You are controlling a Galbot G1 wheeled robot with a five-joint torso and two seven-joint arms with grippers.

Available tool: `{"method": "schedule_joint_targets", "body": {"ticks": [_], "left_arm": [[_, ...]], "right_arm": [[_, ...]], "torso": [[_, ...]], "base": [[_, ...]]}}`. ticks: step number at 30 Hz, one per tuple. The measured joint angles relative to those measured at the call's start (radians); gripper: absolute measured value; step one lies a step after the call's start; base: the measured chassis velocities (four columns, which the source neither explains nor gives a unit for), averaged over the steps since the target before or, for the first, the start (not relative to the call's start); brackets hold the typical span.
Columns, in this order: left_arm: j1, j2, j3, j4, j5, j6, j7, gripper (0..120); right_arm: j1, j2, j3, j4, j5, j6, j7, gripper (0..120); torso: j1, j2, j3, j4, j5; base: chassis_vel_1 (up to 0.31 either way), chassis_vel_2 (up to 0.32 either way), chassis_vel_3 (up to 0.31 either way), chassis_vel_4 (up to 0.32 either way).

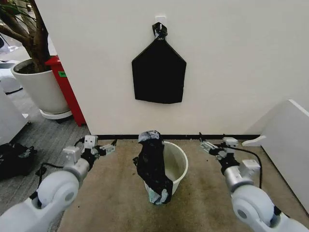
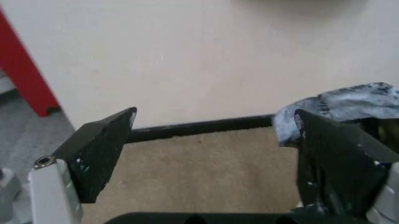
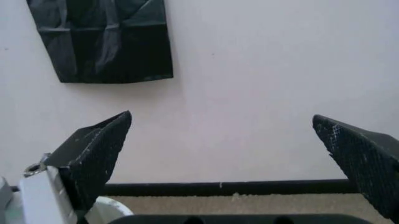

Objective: Place the garbage bag over the trash bin.

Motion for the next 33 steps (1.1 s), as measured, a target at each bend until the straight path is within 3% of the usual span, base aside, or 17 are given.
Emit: {"method": "schedule_joint_targets", "body": {"ticks": [5, 9, 15, 24, 33], "left_arm": [[-0.105, -0.019, 0.089, 0.01, -0.055, 0.064, -0.041, 100], [-0.208, -0.031, 0.228, -0.002, -0.187, 0.162, -0.14, 100], [-0.295, -0.038, 0.322, -0.016, -0.341, 0.259, -0.285, 100], [-0.449, -0.107, 0.415, 0.027, -0.581, 0.348, -0.538, 100], [-0.525, -0.139, 0.459, 0.066, -0.781, 0.368, -0.705, 100]], "right_arm": [[-0.043, 0.043, 0.019, 0.014, -0.031, 0.006, -0.011, 100], [-0.075, 0.078, 0.018, 0.026, -0.054, 0.007, -0.004, 100], [-0.093, 0.095, 0.017, 0.031, -0.054, 0.006, 0.007, 100], [-0.104, 0.107, 0.009, 0.033, -0.027, -0.008, 0.028, 100], [-0.105, 0.119, -0.004, 0.022, -0.008, -0.021, 0.035, 100]], "torso": [[0.0, 0.0, 0.0, -0.0001, 0.0001], [0.0, 0.0, 0.0, -0.0001, -0.0002], [0.0, 0.0, 0.0, 0.0, 0.0], [0.0, 0.0, 0.0, -0.0002, 0.0], [0.0, 0.0, 0.0, 0.0, 0.0]], "base": [[0.0, 0.0, 0.0, 0.0], [0.0, 0.0, 0.0, 0.0], [0.0, 0.0, 0.0, 0.0], [0.0, 0.0, 0.0, 0.0], [0.0, 0.0, 0.0, 0.0]]}}
